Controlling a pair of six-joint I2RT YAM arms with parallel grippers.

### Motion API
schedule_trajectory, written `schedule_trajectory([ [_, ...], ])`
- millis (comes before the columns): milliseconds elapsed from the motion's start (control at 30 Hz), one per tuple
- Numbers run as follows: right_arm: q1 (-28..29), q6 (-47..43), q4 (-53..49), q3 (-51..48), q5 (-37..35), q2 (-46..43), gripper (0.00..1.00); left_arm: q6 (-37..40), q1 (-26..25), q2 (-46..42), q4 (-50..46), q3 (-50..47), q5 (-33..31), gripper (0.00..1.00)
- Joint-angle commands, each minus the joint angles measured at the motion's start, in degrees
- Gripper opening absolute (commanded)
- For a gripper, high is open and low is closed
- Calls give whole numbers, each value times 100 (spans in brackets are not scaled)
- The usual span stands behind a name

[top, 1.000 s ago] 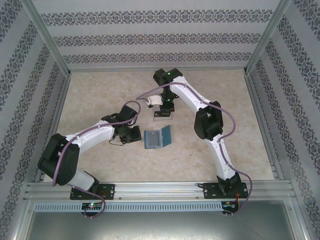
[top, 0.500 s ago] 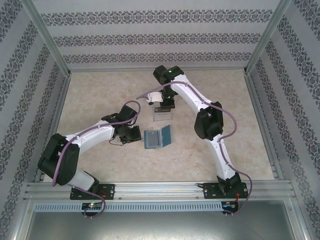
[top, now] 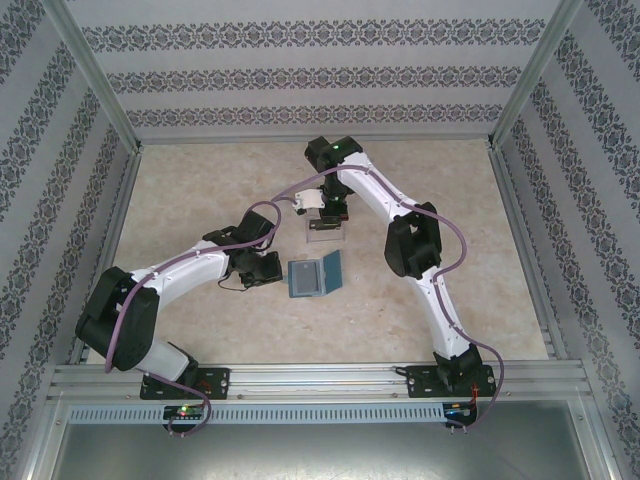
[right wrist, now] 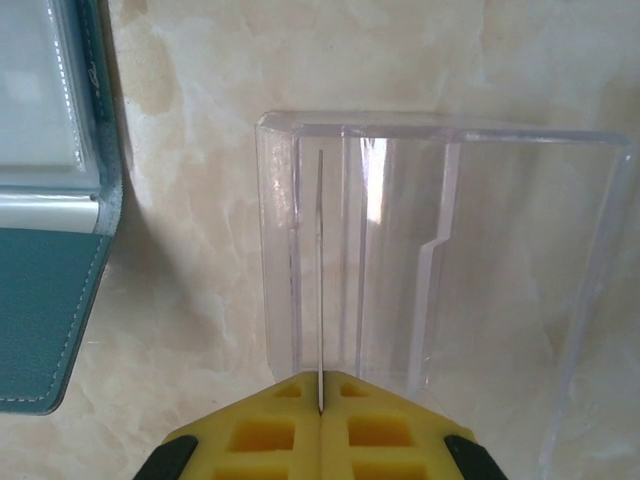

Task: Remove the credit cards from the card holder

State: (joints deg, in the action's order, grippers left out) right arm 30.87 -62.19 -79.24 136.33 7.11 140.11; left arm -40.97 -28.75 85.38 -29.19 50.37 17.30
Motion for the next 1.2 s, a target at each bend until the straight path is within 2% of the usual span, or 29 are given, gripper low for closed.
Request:
schedule_trajectory([
  [0,-20,-103,-292,-45,229,119,0,30,54,-83,-113,121,-8,13],
  [600,-64,-133,-816,286,745,581,0,28,51,38,-130,170,-20,13],
  [767,-70,-60,-830,409,680,571,16,28,52,74,-131,193,-13,13],
  [1167,-103,86,-594,596,183,72,21,39,54,82,-148,236,-19,13],
])
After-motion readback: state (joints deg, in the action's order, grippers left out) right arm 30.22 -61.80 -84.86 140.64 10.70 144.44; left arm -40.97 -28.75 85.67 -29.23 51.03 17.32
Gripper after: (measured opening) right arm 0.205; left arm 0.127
